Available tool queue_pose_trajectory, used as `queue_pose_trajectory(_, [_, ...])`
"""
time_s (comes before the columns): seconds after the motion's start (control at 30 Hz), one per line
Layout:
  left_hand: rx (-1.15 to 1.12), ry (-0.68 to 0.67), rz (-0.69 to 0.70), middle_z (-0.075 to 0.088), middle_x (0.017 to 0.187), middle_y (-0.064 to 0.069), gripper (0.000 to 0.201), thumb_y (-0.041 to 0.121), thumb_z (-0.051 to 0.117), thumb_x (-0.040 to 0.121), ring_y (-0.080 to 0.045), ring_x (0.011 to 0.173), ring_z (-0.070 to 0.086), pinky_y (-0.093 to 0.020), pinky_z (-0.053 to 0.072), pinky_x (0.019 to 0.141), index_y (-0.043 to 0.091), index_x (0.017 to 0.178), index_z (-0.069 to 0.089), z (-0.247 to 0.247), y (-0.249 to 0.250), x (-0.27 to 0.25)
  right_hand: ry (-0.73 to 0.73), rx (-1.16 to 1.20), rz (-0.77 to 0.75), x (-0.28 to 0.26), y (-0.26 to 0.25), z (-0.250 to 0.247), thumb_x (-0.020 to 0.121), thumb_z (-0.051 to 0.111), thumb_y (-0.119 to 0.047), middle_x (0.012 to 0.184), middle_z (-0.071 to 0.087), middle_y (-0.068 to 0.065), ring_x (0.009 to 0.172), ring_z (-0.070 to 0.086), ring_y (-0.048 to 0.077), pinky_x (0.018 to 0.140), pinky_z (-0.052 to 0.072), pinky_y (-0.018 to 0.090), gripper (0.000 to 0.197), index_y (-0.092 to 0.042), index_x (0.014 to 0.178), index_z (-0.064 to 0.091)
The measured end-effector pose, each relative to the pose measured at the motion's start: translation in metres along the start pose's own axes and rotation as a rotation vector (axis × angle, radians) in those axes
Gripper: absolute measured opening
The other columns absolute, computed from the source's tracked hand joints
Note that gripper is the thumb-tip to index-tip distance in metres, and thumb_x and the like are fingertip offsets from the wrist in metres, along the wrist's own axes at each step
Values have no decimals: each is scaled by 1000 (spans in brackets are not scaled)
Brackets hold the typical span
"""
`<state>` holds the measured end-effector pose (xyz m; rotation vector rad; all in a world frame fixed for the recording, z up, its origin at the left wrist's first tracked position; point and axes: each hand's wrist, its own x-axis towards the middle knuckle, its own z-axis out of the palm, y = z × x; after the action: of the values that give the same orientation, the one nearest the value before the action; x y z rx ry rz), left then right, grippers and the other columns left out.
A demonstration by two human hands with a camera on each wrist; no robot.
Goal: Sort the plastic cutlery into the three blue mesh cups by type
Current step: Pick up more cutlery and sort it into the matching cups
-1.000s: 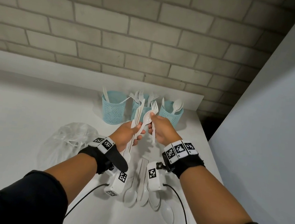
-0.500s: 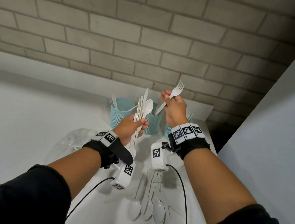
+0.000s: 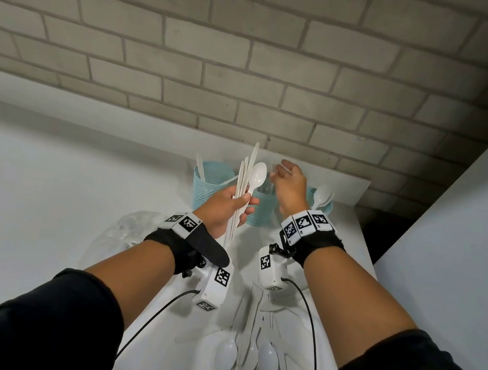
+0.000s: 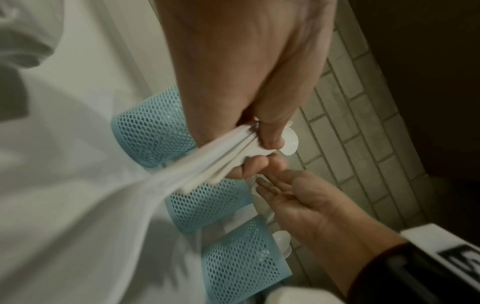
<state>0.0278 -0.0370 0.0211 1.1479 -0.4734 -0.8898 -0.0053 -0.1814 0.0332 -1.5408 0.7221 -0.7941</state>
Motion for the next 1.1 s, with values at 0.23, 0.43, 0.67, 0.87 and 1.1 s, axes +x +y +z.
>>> queue_pose_trajectory(0.23, [-55,13,-28,60,87,-4,10,7,45,97,-5,61,53,-11,44,49,7,104,53,-1,-8,0,-99,-104,-195,-26,-9,2,87,63,-31,101,57,-2,94,57,13,83,50,28,42,-12,121,51])
queue_pose_trajectory(0.43, [-62,-52,-50,62,91,-4,18,10,45,98,-5,64,60,-13,49,55,8,114,52,9,-9,0,-252,-203,-188,-33,-5,-6,89,61,-18,83,62,0,72,59,12,59,49,21,15,-13,103,58])
queue_pose_trajectory(0.67, [-111,-68,-86,63,93,-5,8,13,46,98,-13,69,68,-22,57,62,18,100,51,14,-13,1,247,-20,-212,-6,-37,-51,95,52,-20,74,64,-1,59,60,6,51,45,17,20,-25,76,51])
queue_pose_trajectory(0.87, [-13,-13,-86,53,77,-1,10,19,44,99,-6,51,49,-10,37,40,25,98,52,18,-13,5,563,-87,-415,7,-44,-83,97,46,-20,85,64,1,66,60,12,63,51,20,11,-16,91,54])
queue_pose_trajectory(1.1, [136,-19,-58,39,70,4,20,29,33,102,-5,54,28,-11,24,41,22,111,50,14,-16,8,315,-587,-140,15,17,-87,98,43,-23,105,66,16,97,62,31,79,45,27,28,-2,102,62])
